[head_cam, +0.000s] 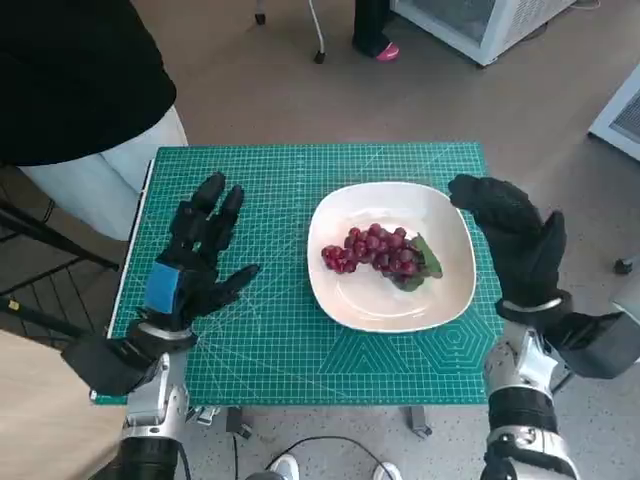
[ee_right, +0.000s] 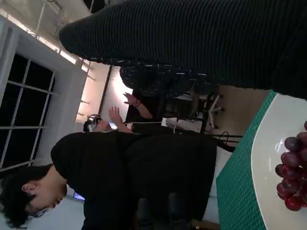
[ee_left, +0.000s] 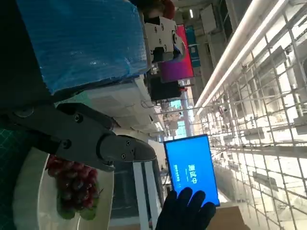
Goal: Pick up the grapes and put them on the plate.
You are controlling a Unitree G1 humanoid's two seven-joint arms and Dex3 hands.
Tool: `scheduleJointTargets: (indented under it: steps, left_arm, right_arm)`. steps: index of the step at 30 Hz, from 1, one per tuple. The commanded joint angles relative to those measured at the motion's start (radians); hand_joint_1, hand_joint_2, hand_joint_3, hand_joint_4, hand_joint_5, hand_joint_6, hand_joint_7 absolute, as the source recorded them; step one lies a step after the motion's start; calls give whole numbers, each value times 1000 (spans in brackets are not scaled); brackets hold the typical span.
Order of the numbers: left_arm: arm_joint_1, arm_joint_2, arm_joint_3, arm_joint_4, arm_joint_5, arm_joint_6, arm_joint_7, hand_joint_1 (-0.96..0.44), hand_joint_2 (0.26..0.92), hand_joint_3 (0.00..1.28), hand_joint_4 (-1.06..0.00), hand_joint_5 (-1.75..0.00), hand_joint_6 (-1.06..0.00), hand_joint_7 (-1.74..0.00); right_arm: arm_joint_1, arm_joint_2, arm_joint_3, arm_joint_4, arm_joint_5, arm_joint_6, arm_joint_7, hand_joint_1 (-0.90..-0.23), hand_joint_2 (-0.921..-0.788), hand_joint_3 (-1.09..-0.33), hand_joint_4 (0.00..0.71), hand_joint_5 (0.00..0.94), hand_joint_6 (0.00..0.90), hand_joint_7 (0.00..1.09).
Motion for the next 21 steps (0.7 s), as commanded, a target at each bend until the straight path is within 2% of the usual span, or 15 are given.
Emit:
scheduleJointTargets:
  steps: [1, 21]
  left_arm:
    - [15, -9, -10, 3, 11, -8, 5, -388, 921, 245, -132, -3, 1, -384]
    - [30, -21, -11, 6, -8, -8, -13, -352, 921, 250, -126, 0, 1, -438]
  right_arm:
    - [24, -4, -7, 10, -1, 11, 10, -343, -921, -424, 662, 7, 621, 24]
    - [39, 1, -2, 15, -21, -7, 1, -338, -921, -426, 675, 8, 631, 26]
